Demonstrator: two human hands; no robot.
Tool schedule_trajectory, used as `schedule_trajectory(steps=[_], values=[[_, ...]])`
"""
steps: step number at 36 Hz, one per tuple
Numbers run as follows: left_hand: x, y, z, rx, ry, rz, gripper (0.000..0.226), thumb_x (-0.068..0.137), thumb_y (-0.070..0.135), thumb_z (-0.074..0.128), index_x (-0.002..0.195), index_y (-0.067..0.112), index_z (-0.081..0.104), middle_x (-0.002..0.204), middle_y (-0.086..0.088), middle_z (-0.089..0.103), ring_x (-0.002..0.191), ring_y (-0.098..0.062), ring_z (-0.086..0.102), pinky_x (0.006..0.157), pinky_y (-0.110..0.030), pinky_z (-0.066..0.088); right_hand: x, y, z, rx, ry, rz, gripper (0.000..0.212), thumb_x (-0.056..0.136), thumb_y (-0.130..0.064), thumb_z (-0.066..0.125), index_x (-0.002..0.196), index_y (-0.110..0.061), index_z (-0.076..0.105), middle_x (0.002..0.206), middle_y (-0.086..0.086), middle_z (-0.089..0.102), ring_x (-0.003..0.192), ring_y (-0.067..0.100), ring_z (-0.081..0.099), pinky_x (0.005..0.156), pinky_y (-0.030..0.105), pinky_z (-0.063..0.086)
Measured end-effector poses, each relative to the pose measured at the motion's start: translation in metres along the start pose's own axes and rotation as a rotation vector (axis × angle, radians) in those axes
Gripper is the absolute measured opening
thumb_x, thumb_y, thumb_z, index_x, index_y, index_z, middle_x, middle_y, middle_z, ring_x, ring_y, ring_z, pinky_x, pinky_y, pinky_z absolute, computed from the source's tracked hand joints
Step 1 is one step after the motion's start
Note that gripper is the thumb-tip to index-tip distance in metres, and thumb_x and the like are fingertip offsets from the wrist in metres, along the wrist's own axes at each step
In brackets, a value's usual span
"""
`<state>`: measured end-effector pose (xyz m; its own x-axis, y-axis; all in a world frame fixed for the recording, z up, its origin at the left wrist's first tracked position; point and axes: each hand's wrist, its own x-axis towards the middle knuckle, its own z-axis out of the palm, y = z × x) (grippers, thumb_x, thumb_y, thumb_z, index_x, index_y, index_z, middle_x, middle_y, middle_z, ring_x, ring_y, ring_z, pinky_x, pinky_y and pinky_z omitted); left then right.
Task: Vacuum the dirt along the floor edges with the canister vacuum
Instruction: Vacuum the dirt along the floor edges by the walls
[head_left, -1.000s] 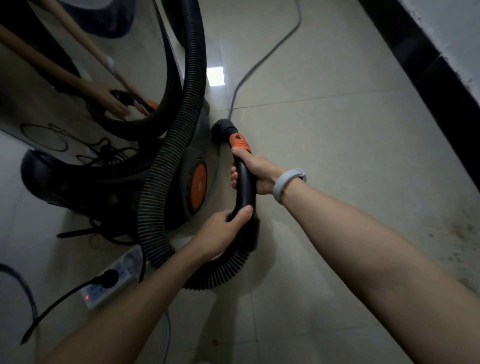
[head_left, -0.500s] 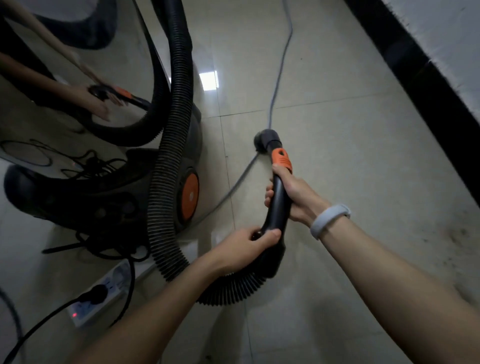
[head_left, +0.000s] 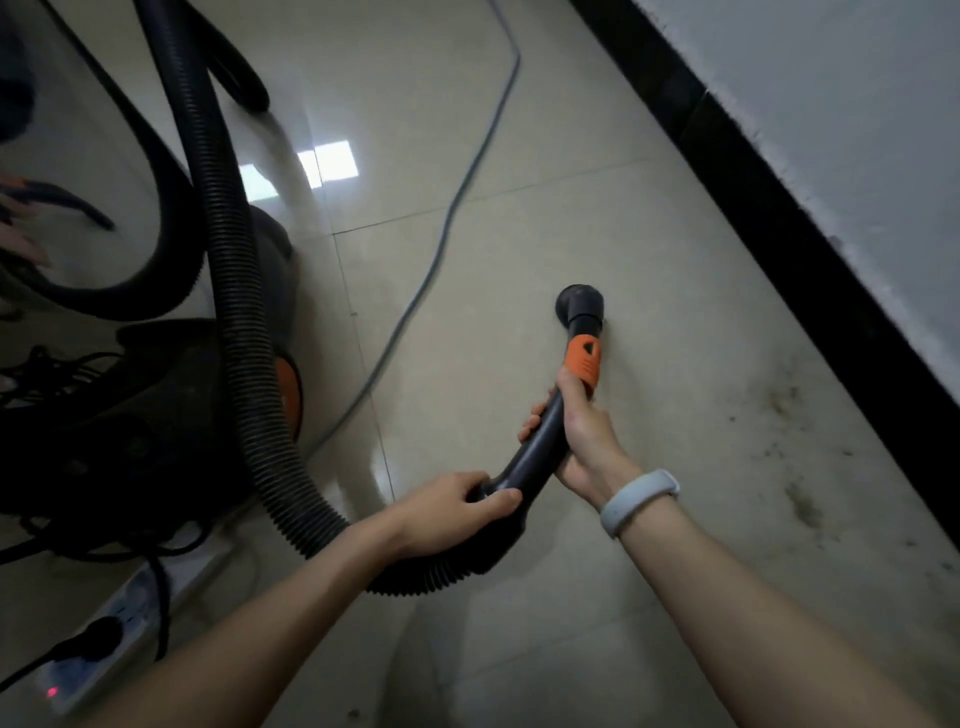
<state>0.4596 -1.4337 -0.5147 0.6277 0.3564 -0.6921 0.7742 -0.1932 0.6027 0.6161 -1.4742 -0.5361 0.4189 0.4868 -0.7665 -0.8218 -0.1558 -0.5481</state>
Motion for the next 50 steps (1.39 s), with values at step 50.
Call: schedule_trajectory(steps=[50], values=[[-0.049, -0.029, 0.056, 0.087, 0.018, 0.068, 0.021, 0.094, 0.045, 0.050, 0.093, 0.025, 0.054, 0.084, 0.005, 0.060, 0.071, -0.007, 0.055, 0.060, -0.021, 0.041, -0.074, 0.061, -0.041, 0.062, 0.237, -0.079, 0.028, 0.097, -0.032, 0.055, 0.090, -0.010, 0.040, 0.057, 0.005, 0.048, 0.042, 0.018, 0.050, 0.048, 0.030, 0.048]])
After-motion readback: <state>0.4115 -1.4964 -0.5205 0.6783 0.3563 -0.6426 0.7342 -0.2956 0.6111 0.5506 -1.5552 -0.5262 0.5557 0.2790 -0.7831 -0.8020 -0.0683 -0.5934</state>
